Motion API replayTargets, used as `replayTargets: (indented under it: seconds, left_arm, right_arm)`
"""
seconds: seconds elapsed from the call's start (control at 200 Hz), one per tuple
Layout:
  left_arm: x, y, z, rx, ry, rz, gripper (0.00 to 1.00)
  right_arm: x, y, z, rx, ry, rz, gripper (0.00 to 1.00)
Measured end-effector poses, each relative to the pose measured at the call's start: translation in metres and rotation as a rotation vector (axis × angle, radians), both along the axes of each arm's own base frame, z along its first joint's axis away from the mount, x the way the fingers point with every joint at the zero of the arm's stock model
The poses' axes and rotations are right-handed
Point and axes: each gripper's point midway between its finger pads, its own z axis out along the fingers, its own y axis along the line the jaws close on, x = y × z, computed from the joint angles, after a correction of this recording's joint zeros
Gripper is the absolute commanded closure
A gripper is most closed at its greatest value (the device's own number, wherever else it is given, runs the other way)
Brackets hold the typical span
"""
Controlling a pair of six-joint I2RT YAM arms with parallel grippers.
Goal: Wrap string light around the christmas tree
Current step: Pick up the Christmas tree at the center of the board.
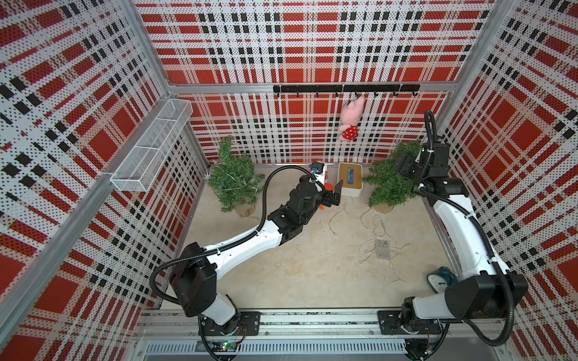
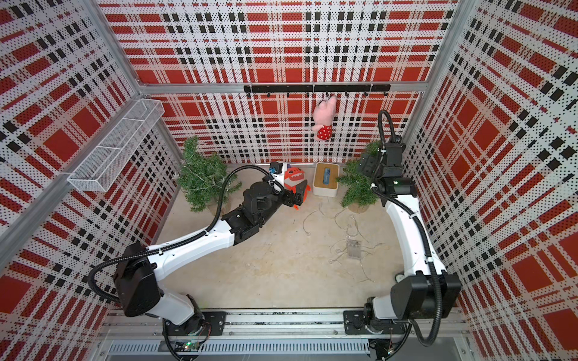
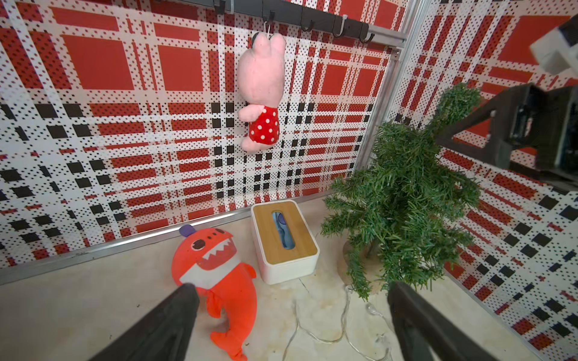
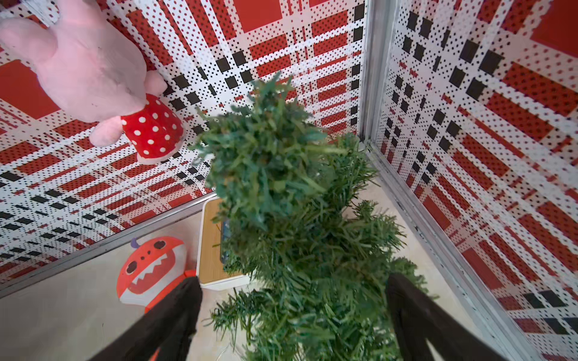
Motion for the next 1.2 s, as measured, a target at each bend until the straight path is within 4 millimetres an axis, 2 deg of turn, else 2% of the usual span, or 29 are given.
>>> replayTargets:
  seconds: [0.155,0.296,0.371,0.411,0.506,0.616,0.676,0.782,0.892,1.067,1.202]
  left_arm:
    - [0.009,-0.001,-0.010,-0.056,0.032,-0.016,0.02]
    - [0.016,-0.006,-0.026,-0.048,0.053,-0.022,0.02]
    - [0.020,-0.005,-0.034,-0.051,0.069,-0.015,0.02]
    - [0.021,-0.003,-0.036,-0.060,0.075,-0.012,0.02]
    - [0.029,0.010,-0.041,-0.116,0.085,0.022,0.02]
    - [0.039,0.031,-0.060,-0.195,0.126,0.049,0.02]
    - [0.044,0.043,-0.068,-0.236,0.147,0.055,0.02]
    - [0.053,0.062,-0.072,-0.310,0.167,0.084,0.02]
    - [0.057,0.072,-0.058,-0.352,0.134,0.105,0.02]
    - [0.052,0.084,-0.024,-0.406,0.055,0.132,0.02]
    - [0.052,0.088,-0.018,-0.403,0.030,0.149,0.02]
  right_arm:
    - [0.017,0.000,-0.012,-0.018,-0.055,0.008,0.18]
    - [0.022,0.001,-0.032,-0.034,-0.058,0.018,0.49]
    - [0.025,0.003,-0.032,-0.041,-0.074,0.032,0.65]
    - [0.026,0.004,-0.030,-0.035,-0.089,0.037,0.70]
    - [0.028,0.008,-0.024,-0.030,-0.112,0.061,0.81]
    - [0.027,0.014,-0.019,-0.022,-0.124,0.098,0.91]
    - [0.027,0.018,-0.015,-0.023,-0.126,0.118,1.00]
    - [0.024,0.023,-0.004,-0.025,-0.112,0.150,1.00]
    - [0.020,0.030,0.011,-0.038,-0.105,0.181,1.00]
    - [0.013,0.049,0.051,-0.074,-0.140,0.241,1.00]
    - [0.000,0.077,0.091,-0.100,-0.187,0.315,1.00]
